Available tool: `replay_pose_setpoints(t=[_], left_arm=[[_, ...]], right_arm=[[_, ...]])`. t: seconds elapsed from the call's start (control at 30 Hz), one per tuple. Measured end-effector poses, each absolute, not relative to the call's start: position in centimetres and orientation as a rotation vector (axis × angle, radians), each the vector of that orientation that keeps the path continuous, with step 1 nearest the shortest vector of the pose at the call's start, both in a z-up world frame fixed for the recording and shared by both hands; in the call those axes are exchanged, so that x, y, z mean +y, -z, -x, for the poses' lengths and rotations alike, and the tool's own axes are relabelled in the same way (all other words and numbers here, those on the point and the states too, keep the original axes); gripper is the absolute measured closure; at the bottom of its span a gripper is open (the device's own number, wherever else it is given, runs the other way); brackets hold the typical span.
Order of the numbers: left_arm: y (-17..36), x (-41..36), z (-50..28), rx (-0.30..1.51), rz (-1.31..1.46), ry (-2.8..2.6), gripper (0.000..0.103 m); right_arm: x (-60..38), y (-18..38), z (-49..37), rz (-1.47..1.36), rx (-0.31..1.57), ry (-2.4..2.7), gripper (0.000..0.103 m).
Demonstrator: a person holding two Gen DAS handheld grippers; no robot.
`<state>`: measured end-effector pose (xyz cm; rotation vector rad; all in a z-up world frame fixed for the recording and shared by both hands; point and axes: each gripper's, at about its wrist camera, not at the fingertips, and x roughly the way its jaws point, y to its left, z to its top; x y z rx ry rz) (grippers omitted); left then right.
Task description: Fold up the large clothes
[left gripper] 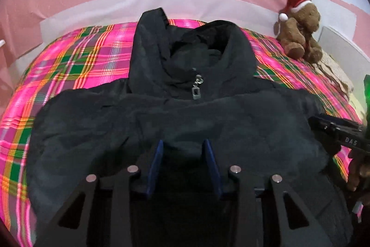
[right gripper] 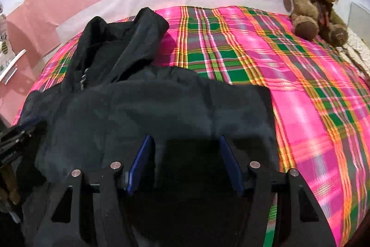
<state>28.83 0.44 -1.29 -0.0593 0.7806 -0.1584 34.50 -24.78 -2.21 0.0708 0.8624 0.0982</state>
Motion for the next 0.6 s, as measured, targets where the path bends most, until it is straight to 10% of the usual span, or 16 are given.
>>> replay_pose_setpoints(t=[0.6], left_arm=[[0.5,1.1,-30.3,0.802,0.044,0.111,0.062]], right_arm=[[-23.3,1.1,-34.7,-0.018,0.84,-0.055,0.042]])
